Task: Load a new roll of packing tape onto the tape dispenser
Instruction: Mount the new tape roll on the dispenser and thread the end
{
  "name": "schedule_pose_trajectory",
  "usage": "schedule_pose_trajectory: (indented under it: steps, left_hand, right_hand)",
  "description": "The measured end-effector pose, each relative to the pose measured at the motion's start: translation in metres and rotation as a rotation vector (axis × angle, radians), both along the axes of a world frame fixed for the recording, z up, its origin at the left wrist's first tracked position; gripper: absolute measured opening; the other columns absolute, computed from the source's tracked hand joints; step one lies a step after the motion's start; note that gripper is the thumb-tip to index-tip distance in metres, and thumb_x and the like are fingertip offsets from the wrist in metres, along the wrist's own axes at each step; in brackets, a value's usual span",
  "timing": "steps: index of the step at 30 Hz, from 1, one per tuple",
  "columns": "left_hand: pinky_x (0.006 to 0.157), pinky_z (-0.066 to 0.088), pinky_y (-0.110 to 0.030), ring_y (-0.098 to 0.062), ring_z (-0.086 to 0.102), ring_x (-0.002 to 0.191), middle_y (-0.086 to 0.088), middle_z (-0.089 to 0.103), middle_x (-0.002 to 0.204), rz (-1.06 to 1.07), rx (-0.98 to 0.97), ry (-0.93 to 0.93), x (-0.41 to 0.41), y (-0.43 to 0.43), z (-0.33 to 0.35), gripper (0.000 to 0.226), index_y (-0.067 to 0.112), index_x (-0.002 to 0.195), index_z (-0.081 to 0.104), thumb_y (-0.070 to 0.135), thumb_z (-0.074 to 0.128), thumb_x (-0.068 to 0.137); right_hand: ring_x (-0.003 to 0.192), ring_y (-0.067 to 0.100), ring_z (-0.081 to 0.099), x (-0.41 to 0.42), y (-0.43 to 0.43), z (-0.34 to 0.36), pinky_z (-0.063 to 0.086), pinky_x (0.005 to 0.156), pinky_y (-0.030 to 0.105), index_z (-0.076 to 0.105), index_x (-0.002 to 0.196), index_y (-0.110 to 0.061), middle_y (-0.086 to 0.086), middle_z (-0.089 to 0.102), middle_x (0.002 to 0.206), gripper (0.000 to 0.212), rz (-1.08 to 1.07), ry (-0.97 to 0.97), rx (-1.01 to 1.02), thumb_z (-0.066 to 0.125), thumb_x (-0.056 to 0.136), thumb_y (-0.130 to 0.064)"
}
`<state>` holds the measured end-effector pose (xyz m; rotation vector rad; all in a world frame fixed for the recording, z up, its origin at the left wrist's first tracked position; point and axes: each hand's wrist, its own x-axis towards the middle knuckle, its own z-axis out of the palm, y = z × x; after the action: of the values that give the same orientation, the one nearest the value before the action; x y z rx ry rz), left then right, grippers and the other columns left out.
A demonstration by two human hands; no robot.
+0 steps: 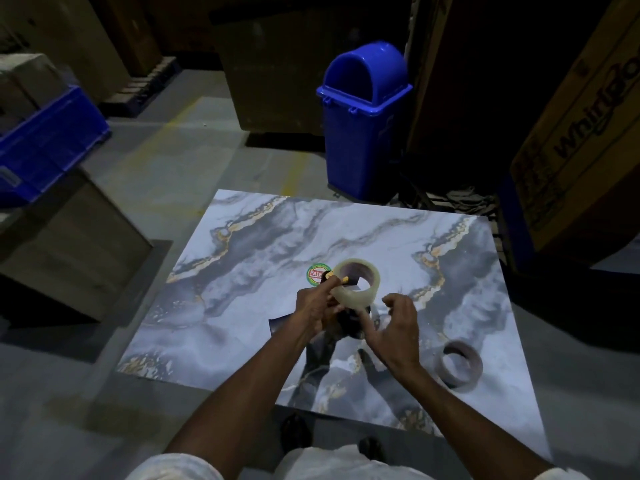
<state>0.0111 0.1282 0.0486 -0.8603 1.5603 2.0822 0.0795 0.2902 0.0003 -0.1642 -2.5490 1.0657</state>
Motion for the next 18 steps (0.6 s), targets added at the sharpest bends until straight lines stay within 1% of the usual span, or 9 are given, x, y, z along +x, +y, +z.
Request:
schedule_pose_trajectory:
  steps: [3, 4, 6, 8, 10, 11, 14, 16, 18]
  left_hand:
    - [0.056, 0.059, -0.026, -0.018, 0.070, 0.057, -0.009, 0.074, 0.069, 0.030, -0.018, 0.021, 0.002, 0.002, -0.009, 0.018, 0.000, 0.088, 0.074, 0.014, 0.080, 0.080]
    - [0.062, 0.061, -0.029, -0.020, 0.071, 0.063, -0.012, 0.075, 0.076, 0.037, -0.030, 0.028, 0.002, 0.002, -0.013, 0.022, 0.000, 0.089, 0.075, 0.016, 0.082, 0.077]
    - [0.076, 0.064, -0.036, -0.025, 0.074, 0.074, -0.018, 0.078, 0.092, 0.030, -0.029, 0.037, 0.005, 0.003, -0.019, 0.033, -0.001, 0.093, 0.077, 0.023, 0.085, 0.070]
    - [0.082, 0.064, -0.040, -0.026, 0.075, 0.077, -0.019, 0.078, 0.097, 0.000, -0.032, 0.050, 0.009, 0.003, -0.020, 0.041, -0.004, 0.098, 0.076, 0.025, 0.086, 0.070]
    - [0.075, 0.062, -0.037, -0.023, 0.072, 0.067, -0.017, 0.075, 0.084, -0.076, -0.078, 0.071, 0.010, -0.001, -0.018, 0.044, -0.006, 0.092, 0.074, 0.030, 0.089, 0.073]
    - [0.068, 0.059, -0.035, -0.022, 0.068, 0.062, -0.014, 0.072, 0.075, -0.124, -0.127, 0.092, 0.009, -0.005, -0.016, 0.046, -0.002, 0.086, 0.074, 0.038, 0.091, 0.071]
    - [0.056, 0.048, -0.029, -0.015, 0.063, 0.057, -0.001, 0.070, 0.062, -0.198, -0.436, 0.285, 0.002, -0.021, -0.017, 0.045, 0.013, 0.071, 0.076, 0.057, 0.088, 0.068]
    - [0.059, 0.050, -0.029, -0.012, 0.065, 0.064, 0.007, 0.070, 0.065, -0.252, -0.716, 0.463, -0.001, -0.032, -0.020, 0.041, 0.018, 0.078, 0.076, 0.058, 0.084, 0.071]
    - [0.070, 0.050, -0.030, -0.012, 0.064, 0.081, 0.014, 0.067, 0.081, -0.394, -0.879, 0.596, 0.001, -0.040, -0.028, 0.045, 0.021, 0.090, 0.075, 0.060, 0.084, 0.069]
  right_hand:
    - [0.077, 0.024, 0.073, -0.008, -0.009, 0.008, 0.060, 0.071, 0.041, 0.065, 0.101, -0.017, 0.003, 0.074, 0.080, 0.058, -0.179, -0.440, -0.513, 0.061, 0.084, -0.073]
    - [0.070, 0.022, 0.075, -0.012, -0.012, 0.010, 0.060, 0.063, 0.040, 0.069, 0.099, -0.016, 0.005, 0.076, 0.076, 0.064, -0.207, -0.518, -0.672, 0.060, 0.082, -0.077]
    - [0.066, 0.021, 0.076, -0.021, -0.015, 0.013, 0.056, 0.052, 0.034, 0.073, 0.097, -0.015, 0.006, 0.077, 0.073, 0.057, -0.237, -0.568, -0.852, 0.066, 0.083, -0.070]
    - [0.069, 0.019, 0.077, -0.026, -0.015, 0.015, 0.060, 0.058, 0.035, 0.076, 0.097, -0.015, 0.004, 0.079, 0.074, 0.043, -0.262, -0.553, -0.858, 0.072, 0.087, -0.056]
    - [0.066, 0.017, 0.077, -0.028, -0.009, 0.014, 0.062, 0.069, 0.037, 0.077, 0.100, -0.010, 0.005, 0.079, 0.076, 0.037, -0.281, -0.515, -0.908, 0.076, 0.088, -0.045]
    - [0.063, 0.017, 0.076, -0.030, -0.005, 0.014, 0.060, 0.067, 0.034, 0.076, 0.100, -0.006, 0.008, 0.078, 0.077, 0.036, -0.286, -0.492, -0.943, 0.077, 0.087, -0.039]
    - [0.059, 0.014, 0.073, -0.032, 0.011, 0.016, 0.057, 0.064, 0.031, 0.077, 0.103, -0.006, 0.010, 0.077, 0.079, 0.038, -0.267, -0.456, -0.815, 0.077, 0.085, -0.039]
    - [0.058, 0.014, 0.072, -0.031, 0.020, 0.014, 0.062, 0.073, 0.039, 0.079, 0.099, -0.011, 0.007, 0.077, 0.073, 0.037, -0.219, -0.462, -0.711, 0.074, 0.083, -0.044]
    - [0.063, 0.016, 0.073, -0.027, 0.026, 0.009, 0.061, 0.082, 0.046, 0.080, 0.085, -0.020, 0.000, 0.075, 0.065, 0.028, -0.146, -0.493, -0.580, 0.070, 0.084, -0.046]
